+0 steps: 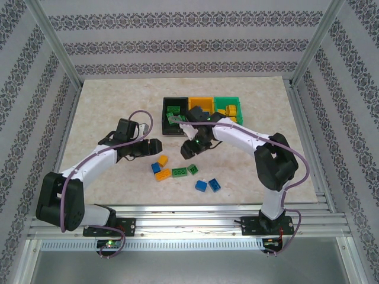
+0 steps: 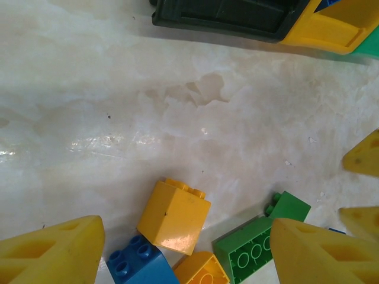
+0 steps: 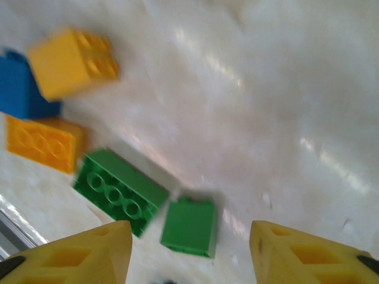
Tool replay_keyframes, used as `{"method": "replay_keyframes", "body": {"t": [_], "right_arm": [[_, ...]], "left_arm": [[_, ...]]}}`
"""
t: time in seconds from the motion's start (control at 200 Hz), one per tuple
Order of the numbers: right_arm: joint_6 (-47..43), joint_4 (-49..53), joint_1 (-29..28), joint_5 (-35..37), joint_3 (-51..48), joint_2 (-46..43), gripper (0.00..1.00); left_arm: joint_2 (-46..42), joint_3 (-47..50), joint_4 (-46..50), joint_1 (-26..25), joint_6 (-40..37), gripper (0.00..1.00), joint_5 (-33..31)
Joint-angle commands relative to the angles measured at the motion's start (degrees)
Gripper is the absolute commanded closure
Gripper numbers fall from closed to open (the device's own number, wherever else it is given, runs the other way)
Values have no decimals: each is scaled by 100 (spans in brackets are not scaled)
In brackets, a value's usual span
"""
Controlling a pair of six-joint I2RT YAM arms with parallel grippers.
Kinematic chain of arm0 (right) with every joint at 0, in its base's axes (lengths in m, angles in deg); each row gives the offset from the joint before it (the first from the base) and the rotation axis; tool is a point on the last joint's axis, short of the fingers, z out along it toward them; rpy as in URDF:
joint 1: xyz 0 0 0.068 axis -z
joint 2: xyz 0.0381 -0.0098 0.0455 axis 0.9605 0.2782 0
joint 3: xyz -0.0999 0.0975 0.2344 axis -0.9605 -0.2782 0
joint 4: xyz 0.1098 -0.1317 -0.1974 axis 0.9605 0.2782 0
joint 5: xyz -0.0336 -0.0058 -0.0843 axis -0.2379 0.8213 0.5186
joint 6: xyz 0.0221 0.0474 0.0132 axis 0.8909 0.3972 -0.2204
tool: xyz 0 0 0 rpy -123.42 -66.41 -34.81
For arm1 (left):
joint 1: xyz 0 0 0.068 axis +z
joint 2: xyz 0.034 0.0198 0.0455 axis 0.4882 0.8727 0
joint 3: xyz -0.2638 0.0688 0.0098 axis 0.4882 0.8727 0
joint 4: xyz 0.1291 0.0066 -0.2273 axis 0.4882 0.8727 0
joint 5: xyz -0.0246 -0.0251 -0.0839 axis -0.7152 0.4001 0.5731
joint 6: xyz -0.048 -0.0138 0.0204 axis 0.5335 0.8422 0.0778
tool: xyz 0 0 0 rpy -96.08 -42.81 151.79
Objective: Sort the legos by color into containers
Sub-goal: Pick up the lego from the bottom-center of the table.
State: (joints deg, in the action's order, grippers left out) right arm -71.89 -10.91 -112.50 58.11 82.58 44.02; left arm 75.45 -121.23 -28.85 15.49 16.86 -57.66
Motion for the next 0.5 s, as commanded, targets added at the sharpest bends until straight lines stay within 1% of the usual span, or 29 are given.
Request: {"method": "replay_keyframes", "body": {"t": [0.0, 0.19, 0.37, 0.495], "right_arm": [[53, 163, -157, 80, -490, -254, 42], [257, -56, -344, 154, -869, -233, 40], [325, -263, -395, 55, -759, 52, 40], [235, -157, -415, 173, -608, 327, 44]], "left_arm": [[114, 60, -99, 65, 74, 26, 44], [322, -117, -115, 68, 34, 26, 160], [270, -109, -96, 64, 38, 26, 159], [163, -21, -75, 64, 55, 26, 108]]}}
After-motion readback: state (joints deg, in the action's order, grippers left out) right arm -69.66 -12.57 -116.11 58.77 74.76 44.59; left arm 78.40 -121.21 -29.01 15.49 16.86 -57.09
